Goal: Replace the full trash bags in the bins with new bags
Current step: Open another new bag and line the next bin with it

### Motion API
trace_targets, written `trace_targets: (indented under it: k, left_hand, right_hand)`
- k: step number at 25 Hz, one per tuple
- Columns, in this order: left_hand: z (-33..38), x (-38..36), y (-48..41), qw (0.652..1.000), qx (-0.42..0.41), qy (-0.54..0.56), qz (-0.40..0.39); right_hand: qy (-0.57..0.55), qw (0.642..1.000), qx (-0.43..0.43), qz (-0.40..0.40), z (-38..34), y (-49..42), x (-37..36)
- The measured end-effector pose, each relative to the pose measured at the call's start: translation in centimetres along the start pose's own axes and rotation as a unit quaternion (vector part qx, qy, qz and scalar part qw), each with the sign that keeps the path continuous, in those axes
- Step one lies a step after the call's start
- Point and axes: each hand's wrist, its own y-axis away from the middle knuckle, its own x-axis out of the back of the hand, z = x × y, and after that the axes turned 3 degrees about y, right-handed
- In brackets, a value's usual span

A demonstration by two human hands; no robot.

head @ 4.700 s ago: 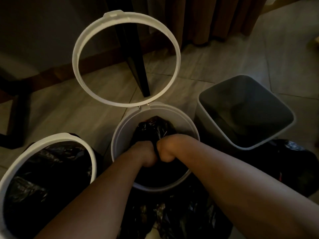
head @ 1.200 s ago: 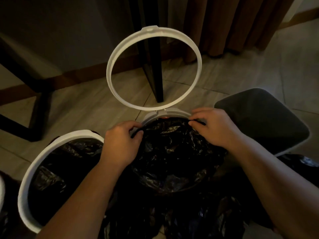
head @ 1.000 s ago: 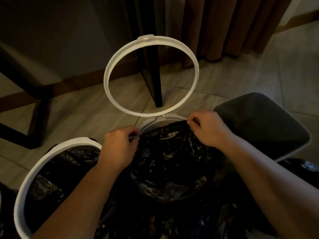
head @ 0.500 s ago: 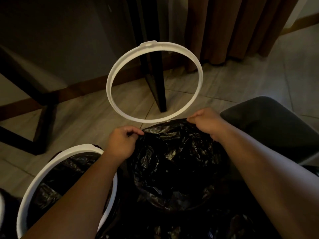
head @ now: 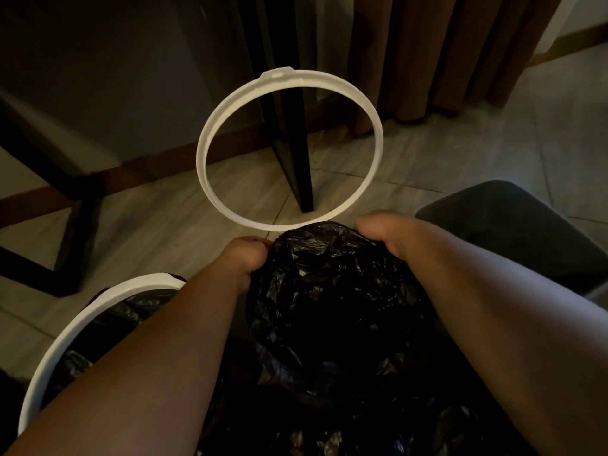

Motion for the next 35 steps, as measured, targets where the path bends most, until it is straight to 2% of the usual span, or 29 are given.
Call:
trace_targets:
  k: [4,7,8,10,13,17,21,25,28,35]
  left_hand:
    - [0.6,-0.2,-0.2,0.994,0.093,-0.021,-0.048]
    - [0.7,-0.4,-0.3,0.995,0.089,-0.009,-0.039]
    - [0.8,-0.5,0.1,0.998,0.062,-0.003,-0.018]
    - [0.5,-0.4,1.8,0.995,-0.06,-0.04,0.069]
    - [-2.6,0.3,7.5,0.959,-0.219,-0.108,0.145]
    - [-9.7,-0.3,13.8,0.923,-0.296,-0.141,0.203]
    - [-12.5,-0.5,13.9,0.935,-0.279,-0.122,0.182]
    - [-13.6,-1.2,13.7,0.938,-0.286,-0.089,0.173]
    - [-13.9,-1.5,13.6,0.947,-0.252,-0.072,0.187]
    - [-13.9,-1.5,13.9,0.951,-0.244,-0.03,0.186]
  right_hand:
    - [-0.006,1.0,-0.008,-0.029,0.0,-0.3,0.1]
    - [-0.008,0.999,-0.007,-0.038,-0.1,0.1,0.0]
    - [-0.012,0.999,0.001,-0.029,-0.2,0.5,0.2]
    - [-0.039,0.999,0.035,0.012,-0.5,1.8,0.9]
    - [-0.057,0.979,0.167,0.104,1.8,5.8,2.0]
    - [-0.004,0.949,0.257,0.183,9.2,12.6,-1.2]
    - [-0.012,0.941,0.232,0.245,14.0,14.6,-4.6]
    - [-0.083,0.958,0.183,0.206,15.8,14.1,-5.9]
    - [-0.121,0.954,0.182,0.203,15.8,14.0,-6.3]
    - [-0.169,0.95,0.176,0.194,16.5,13.4,-6.2]
